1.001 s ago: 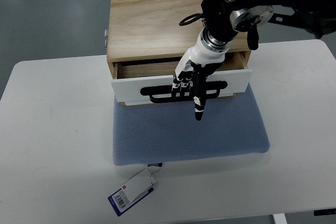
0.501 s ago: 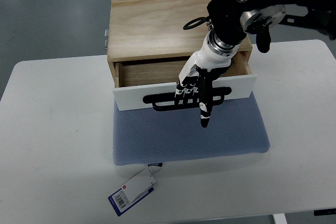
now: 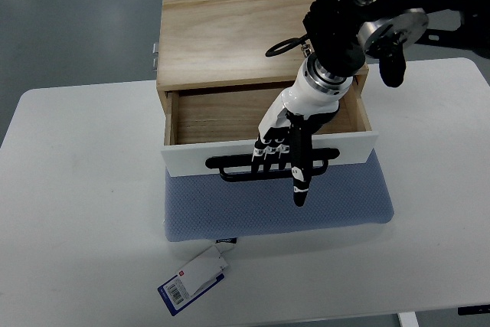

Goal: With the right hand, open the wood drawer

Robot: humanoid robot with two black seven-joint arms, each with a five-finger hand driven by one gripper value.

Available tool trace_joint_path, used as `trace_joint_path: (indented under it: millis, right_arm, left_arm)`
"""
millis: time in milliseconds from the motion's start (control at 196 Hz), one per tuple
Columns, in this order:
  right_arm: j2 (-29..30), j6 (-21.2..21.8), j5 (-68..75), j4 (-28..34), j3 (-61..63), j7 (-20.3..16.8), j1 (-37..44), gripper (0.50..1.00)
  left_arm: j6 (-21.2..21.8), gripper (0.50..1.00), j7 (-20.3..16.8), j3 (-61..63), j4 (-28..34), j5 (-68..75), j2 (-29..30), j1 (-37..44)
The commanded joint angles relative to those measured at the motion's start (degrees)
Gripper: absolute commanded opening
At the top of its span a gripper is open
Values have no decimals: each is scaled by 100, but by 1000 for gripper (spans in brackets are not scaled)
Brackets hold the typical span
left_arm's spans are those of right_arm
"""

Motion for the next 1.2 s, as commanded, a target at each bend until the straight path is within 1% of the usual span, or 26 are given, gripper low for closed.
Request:
trace_joint_path:
  millis: [0, 128, 250, 342, 393, 399, 455, 511, 516, 593, 644, 649, 669, 695, 746, 751, 772, 828, 838, 874, 894, 950, 991, 1037, 1104, 1196]
  right_arm:
    - [-51, 0, 21, 102, 9, 0, 136, 946]
    - [-95, 0, 73, 138, 9, 0, 251, 946]
    - [-262, 0, 117, 138, 123, 0, 409, 946]
    - [-517, 0, 152, 76, 378, 0, 611, 946]
    - [-517, 0, 152, 76, 378, 0, 611, 946]
    - [-682, 0, 179, -20, 509, 0, 690, 946]
    - [-868, 0, 196, -205, 712, 0, 708, 944]
    - [-869, 0, 196, -205, 712, 0, 708, 944]
    - [-1043, 0, 196, -475, 921, 63, 664, 946]
    - [-1255, 0, 196, -995, 1222, 309, 533, 946]
    - [-1255, 0, 196, -996, 1222, 310, 532, 946]
    - [-1403, 0, 188, -1449, 1474, 545, 254, 946]
    - [-1440, 0, 188, -1559, 1556, 600, 181, 946]
    - [-1545, 0, 179, -1891, 1784, 749, -47, 946]
    - [-1545, 0, 179, -1893, 1785, 749, -48, 946]
    - [-1667, -46, 188, -2397, 2289, 993, -483, 946]
    - [-1677, -125, 188, -2517, 2417, 1039, -602, 946]
    - [-1695, -625, 179, -3026, 3128, 1285, -1277, 946]
    - [-1695, -626, 179, -3026, 3129, 1285, -1278, 946]
    - [-1695, -986, 188, -3298, 3682, 1461, -1769, 946]
    - [-1695, -1066, 188, -3352, 3832, 1505, -1902, 946]
    - [-1651, -1522, 188, -3588, 4701, 1742, -2640, 946]
    - [-1624, -1698, 188, -3668, 5116, 1839, -3019, 944]
    - [-1537, -1953, 188, -3773, 5782, 2049, -3545, 944]
    - [-1335, -2129, 188, -3975, 6459, 2261, -4090, 944]
    - [-1062, -2129, 188, -4441, 7278, 2498, -4689, 944]
  left_arm:
    - [0, 1000, 1, 9, 0, 0, 0, 0]
    - [0, 1000, 1, 18, 0, 0, 0, 0]
    - [0, 1000, 1, 27, 0, 0, 0, 0]
    - [0, 1000, 1, 36, 0, 0, 0, 0]
    - [0, 1000, 1, 36, 0, 0, 0, 0]
    - [0, 1000, 1, 44, -9, 0, 0, 0]
    - [0, 1000, 1, 53, -9, 8, 0, 0]
    - [0, 1000, 1, 53, -9, 8, 0, 0]
    - [0, 1000, 1, 53, -18, 17, 0, 0]
    - [0, 1000, 1, 53, -27, 17, 0, 0]
    - [0, 1000, 1, 53, -27, 17, 0, 0]
    - [0, 1000, 1, 62, -27, 17, 0, 0]
    - [0, 1000, 1, 62, -27, 17, 0, 0]
    - [0, 1000, 1, 62, -27, 17, 0, 0]
    - [0, 1000, 1, 62, -27, 17, 0, 0]
    - [0, 1000, 1, 62, -27, 17, 0, 0]
    - [0, 1000, 1, 53, -27, 17, 0, 0]
    - [0, 1000, 1, 53, -18, 17, 0, 0]
    - [0, 1000, 1, 53, -18, 17, 0, 0]
    - [0, 1000, 1, 44, -18, 17, 0, 0]
    - [0, 1000, 1, 53, -18, 17, 0, 0]
    - [0, 1000, 1, 53, -18, 17, 0, 0]
    - [0, 1000, 1, 53, -18, 17, 0, 0]
    - [0, 1000, 1, 53, -27, 17, 0, 0]
    - [0, 1000, 1, 53, -35, 26, 0, 0]
    - [0, 1000, 1, 62, -44, 26, 0, 0]
